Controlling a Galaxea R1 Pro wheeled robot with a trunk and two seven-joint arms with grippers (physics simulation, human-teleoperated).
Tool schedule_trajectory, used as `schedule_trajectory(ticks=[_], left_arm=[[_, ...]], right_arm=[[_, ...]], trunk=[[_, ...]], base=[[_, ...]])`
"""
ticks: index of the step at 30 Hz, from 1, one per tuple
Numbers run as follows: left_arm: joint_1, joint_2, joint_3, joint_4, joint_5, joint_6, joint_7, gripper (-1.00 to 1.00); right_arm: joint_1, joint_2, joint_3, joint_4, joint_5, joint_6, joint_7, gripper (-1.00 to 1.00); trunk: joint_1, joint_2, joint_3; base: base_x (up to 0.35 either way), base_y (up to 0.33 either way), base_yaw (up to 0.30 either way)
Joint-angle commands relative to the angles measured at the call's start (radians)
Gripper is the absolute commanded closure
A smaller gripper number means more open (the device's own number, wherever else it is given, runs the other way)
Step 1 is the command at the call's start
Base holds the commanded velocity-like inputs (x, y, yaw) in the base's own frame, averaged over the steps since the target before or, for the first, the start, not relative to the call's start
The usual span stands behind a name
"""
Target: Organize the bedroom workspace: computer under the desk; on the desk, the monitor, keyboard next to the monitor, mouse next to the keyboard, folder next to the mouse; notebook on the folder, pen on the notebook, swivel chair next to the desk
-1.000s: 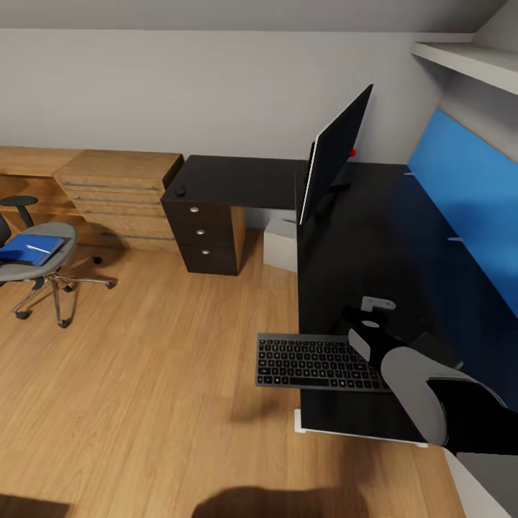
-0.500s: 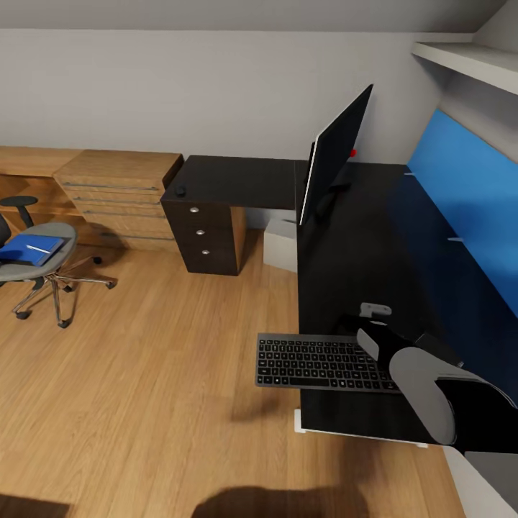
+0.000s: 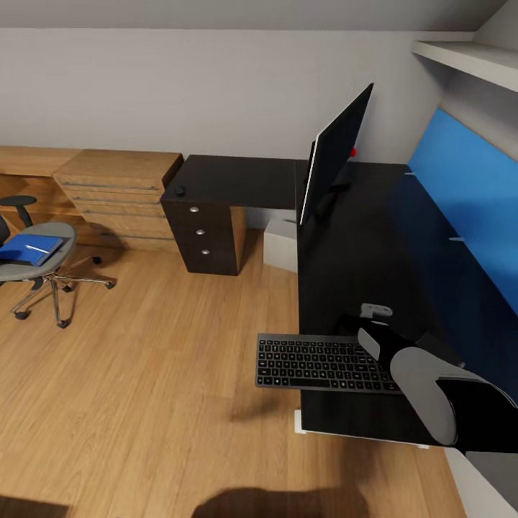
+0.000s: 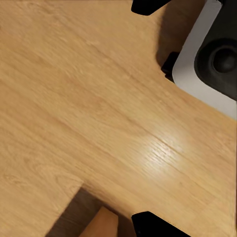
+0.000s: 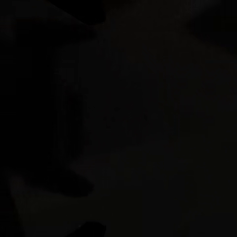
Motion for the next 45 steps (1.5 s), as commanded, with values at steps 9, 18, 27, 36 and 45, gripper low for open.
schedule_trajectory(ticks=[9,18,27,36,45], left_arm=[[-0.001,0.0,-0.008,-0.001,0.001,-0.003,0.042,-1.0],[0.0,0.0,-0.008,0.0,-0.005,-0.004,0.04,-1.0],[0.0,0.0,-0.008,0.002,-0.007,-0.004,0.038,-1.0],[0.0,0.0,-0.009,0.004,-0.007,-0.004,0.036,-1.0],[0.0,0.0,-0.009,0.004,-0.007,-0.004,0.036,-1.0]], right_arm=[[0.0,0.0,-0.002,-0.002,-0.008,0.006,-0.003,-1.0],[0.0,0.0,-0.003,-0.002,-0.009,0.023,-0.003,-1.0],[0.0,-0.001,-0.006,-0.002,-0.011,0.097,-0.004,-1.0],[0.0,-0.001,-0.026,-0.002,-0.01,0.124,-0.006,-1.0],[0.0,-0.001,-0.028,-0.003,-0.01,0.123,-0.007,-1.0]], trunk=[[0.02,-0.037,-0.017],[0.02,-0.037,-0.017],[0.02,-0.037,-0.017],[0.02,-0.037,-0.017],[0.02,-0.037,-0.017]], base=[[0.0,0.0,0.0],[0.0,0.0,0.0],[-0.001,0.0,0.0],[-0.171,0.0,0.0],[-0.15,0.0,0.0]])
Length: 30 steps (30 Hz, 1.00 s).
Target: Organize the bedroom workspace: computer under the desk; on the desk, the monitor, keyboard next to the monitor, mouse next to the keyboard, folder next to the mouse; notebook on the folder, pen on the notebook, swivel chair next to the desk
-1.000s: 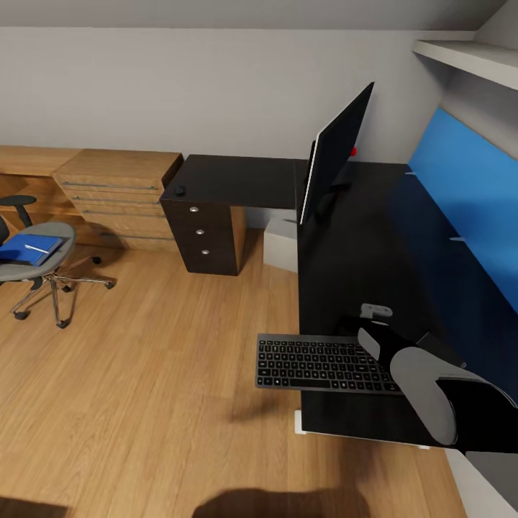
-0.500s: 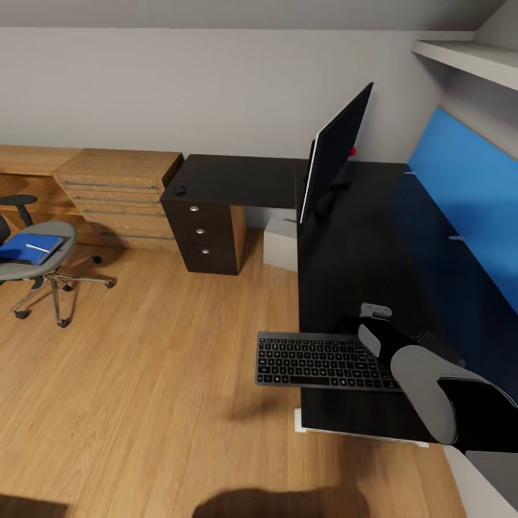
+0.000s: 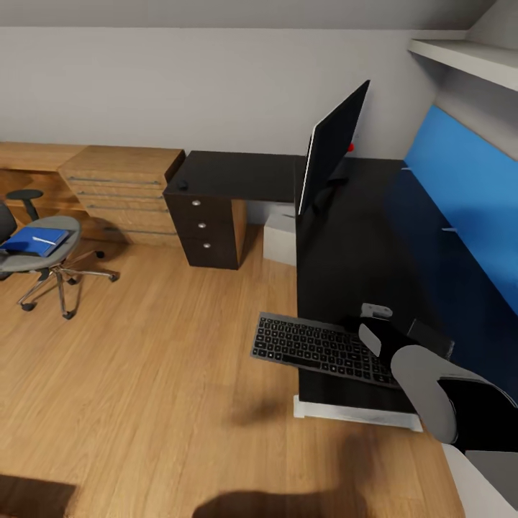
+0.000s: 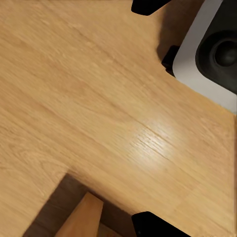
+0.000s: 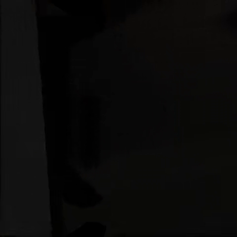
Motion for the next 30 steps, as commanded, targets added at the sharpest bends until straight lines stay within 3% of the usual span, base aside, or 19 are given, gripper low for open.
schedule_trajectory(ticks=[1,30], left_arm=[[0.0,0.001,-0.008,-0.001,0.003,-0.003,0.008,-1.0],[0.0,0.001,-0.009,-0.001,0.002,-0.003,0.007,-1.0]], right_arm=[[0.0,0.0,-0.002,0.036,-0.004,0.008,-0.003,-1.0],[0.0,0.0,-0.002,0.035,-0.003,-0.01,-0.004,-1.0]], trunk=[[0.0,-0.001,-0.001],[0.0,-0.001,-0.001]], base=[[-0.082,0.0,0.0],[-0.136,0.005,0.0]])
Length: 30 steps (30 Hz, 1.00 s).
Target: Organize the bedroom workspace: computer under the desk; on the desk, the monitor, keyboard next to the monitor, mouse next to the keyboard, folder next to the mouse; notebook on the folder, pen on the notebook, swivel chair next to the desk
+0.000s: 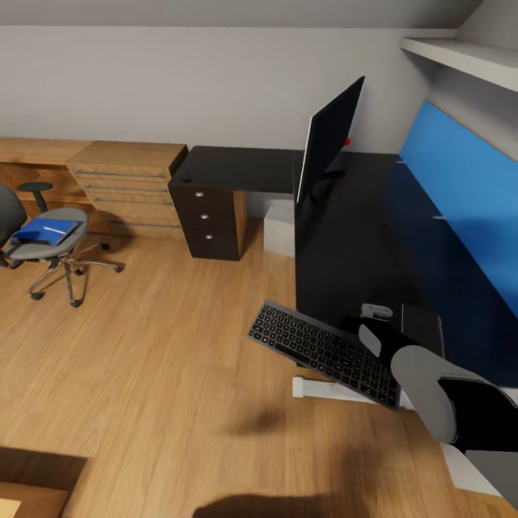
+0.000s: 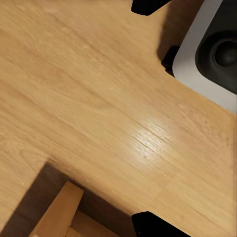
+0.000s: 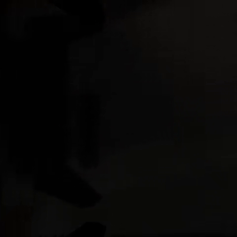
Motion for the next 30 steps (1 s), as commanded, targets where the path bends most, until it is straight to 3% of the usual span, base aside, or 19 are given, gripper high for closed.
schedule_trajectory(ticks=[1,8,30], left_arm=[[0.0,0.001,-0.008,0.0,0.003,-0.003,0.008,-1.0],[0.0,0.001,-0.008,0.0,0.003,-0.003,0.008,-1.0],[-0.001,0.002,-0.008,0.0,0.004,-0.003,0.008,-1.0]], right_arm=[[0.0,0.0,-0.002,0.026,-0.005,0.009,-0.003,-1.0],[0.001,0.0,-0.002,0.026,-0.005,0.002,-0.002,-1.0],[0.0,0.002,-0.001,0.024,-0.006,-0.106,0.004,-1.0]], trunk=[[0.0,-0.001,-0.001],[0.0,-0.001,-0.001],[0.0,-0.001,-0.001]], base=[[-0.127,0.0,0.0],[-0.173,0.0,0.0],[-0.006,0.0,0.0]])
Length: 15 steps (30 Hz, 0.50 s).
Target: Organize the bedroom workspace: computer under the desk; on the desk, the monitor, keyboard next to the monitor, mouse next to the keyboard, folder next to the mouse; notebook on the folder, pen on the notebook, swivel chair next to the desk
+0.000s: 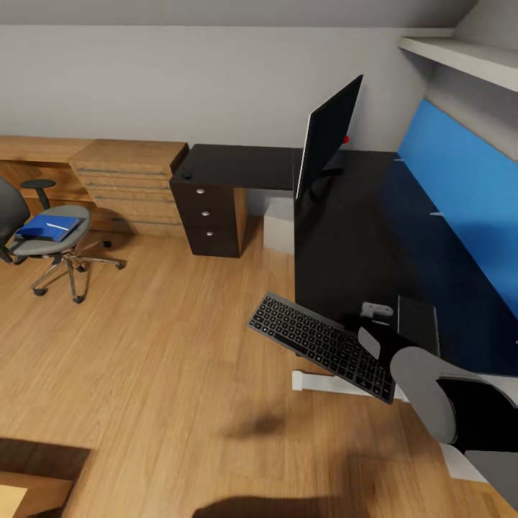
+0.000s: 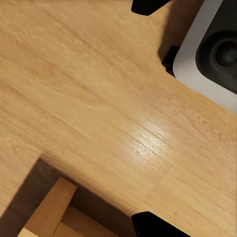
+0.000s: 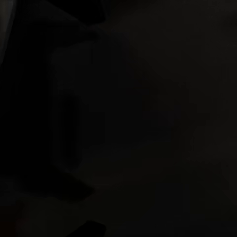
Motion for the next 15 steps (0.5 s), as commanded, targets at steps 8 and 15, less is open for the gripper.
schedule_trajectory(ticks=[8,15], left_arm=[[0.0,0.0,-0.008,0.001,0.004,-0.002,0.008,-1.0],[0.0,0.0,-0.009,0.003,0.005,-0.001,0.008,-1.0]], right_arm=[[-0.001,0.0,-0.003,-0.003,-0.006,-0.087,-0.002,-1.0],[0.0,0.0,-0.006,-0.033,-0.007,-0.118,-0.002,-1.0]], trunk=[[0.0,-0.001,-0.001],[0.0,-0.001,-0.001]], base=[[0.0,0.0,0.0],[0.0,0.0,0.0]])
